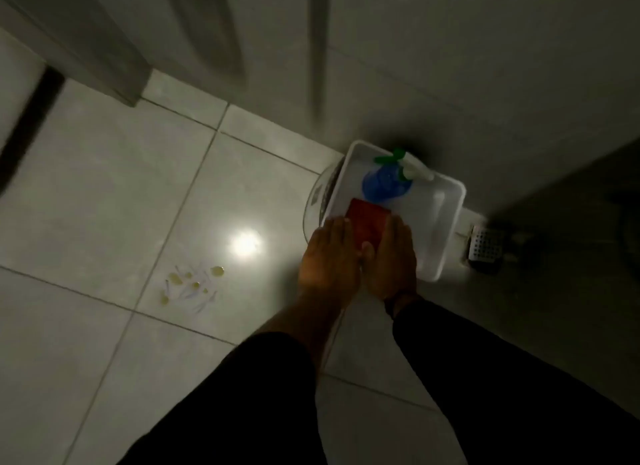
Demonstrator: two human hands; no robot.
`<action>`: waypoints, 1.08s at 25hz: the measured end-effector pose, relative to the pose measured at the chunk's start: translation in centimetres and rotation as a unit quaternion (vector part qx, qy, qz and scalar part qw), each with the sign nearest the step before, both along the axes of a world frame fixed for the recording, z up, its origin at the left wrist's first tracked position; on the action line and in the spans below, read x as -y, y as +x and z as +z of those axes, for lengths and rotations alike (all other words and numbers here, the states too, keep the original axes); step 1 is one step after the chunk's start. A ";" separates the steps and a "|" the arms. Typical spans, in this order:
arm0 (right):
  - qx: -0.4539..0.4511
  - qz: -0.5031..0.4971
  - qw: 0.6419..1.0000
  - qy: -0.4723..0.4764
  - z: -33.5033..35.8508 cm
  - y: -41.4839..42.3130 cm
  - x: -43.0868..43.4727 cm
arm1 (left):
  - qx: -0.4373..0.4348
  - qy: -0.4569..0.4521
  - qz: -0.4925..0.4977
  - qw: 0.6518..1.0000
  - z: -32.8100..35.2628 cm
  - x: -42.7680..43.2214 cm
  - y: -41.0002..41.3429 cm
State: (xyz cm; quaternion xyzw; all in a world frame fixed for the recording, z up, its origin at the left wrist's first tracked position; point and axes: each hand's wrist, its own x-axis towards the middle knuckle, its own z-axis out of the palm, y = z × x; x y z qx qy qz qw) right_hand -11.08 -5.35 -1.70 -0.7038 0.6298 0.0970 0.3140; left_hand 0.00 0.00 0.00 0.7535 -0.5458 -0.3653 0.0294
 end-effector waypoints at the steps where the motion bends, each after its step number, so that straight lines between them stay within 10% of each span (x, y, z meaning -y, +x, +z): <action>1: 0.011 -0.028 1.000 0.004 -2.2 -0.3 0.8 | -0.007 0.007 0.010 1.000 -1.9 1.1 -0.5; 10: 0.062 -0.327 0.934 0.132 -10.4 -0.9 5.7 | 0.017 0.119 0.171 0.978 -10.2 8.6 -3.5; 17: 0.187 -0.346 0.913 0.105 -7.4 -2.1 6.5 | -0.140 0.033 0.320 0.936 -8.0 8.9 -2.8; 27: 0.304 -0.241 0.888 0.248 2.3 3.9 -4.1 | -0.445 0.009 0.541 0.714 -0.2 -8.4 7.0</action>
